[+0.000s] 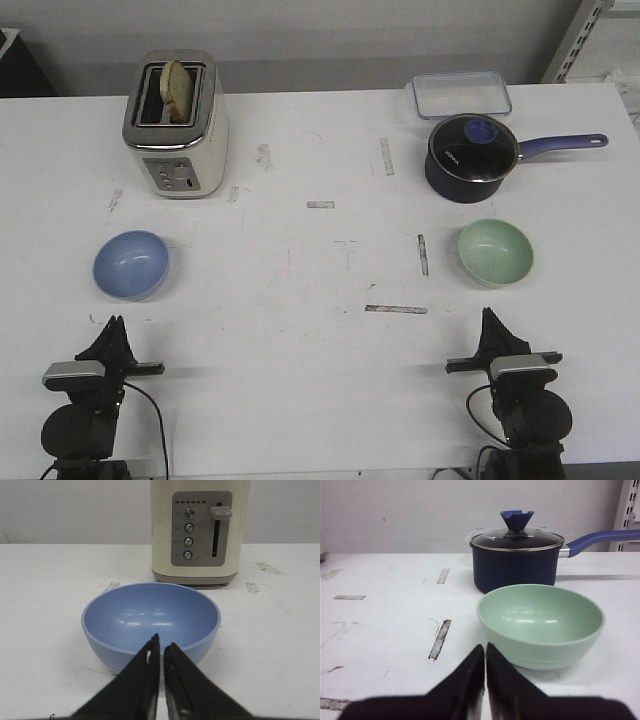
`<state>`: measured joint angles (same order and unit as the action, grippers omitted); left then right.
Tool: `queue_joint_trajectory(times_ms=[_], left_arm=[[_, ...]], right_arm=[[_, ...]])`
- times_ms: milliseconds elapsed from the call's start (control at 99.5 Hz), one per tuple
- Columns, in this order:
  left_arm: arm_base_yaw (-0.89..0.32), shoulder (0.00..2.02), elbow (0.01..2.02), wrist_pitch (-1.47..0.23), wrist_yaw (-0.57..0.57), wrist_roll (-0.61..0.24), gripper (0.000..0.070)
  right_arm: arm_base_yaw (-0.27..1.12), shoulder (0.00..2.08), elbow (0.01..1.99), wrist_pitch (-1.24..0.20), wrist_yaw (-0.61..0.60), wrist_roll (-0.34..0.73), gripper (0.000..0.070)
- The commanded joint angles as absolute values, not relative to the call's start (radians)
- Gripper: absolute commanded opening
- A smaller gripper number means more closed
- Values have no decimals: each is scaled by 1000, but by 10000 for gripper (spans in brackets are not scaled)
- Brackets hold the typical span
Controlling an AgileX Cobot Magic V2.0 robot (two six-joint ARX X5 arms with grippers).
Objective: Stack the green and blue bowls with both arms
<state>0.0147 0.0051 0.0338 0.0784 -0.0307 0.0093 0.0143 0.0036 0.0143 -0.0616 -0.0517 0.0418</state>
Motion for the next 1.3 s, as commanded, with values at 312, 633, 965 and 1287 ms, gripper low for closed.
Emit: queue_joint_trajectory(times_ms=[312,633,965,1287], left_arm=[[14,4,13,99,-33,7,2],[14,4,13,99,-33,7,2],[14,4,13,106,-33,7,2],[14,4,13,102,-33,7,2]], right_arm=[[16,1,12,-46,-52,52,0],[16,1,12,-46,-52,53,0],[15,1,12,-20,-38,53,0],[14,55,206,176,130,22,0]])
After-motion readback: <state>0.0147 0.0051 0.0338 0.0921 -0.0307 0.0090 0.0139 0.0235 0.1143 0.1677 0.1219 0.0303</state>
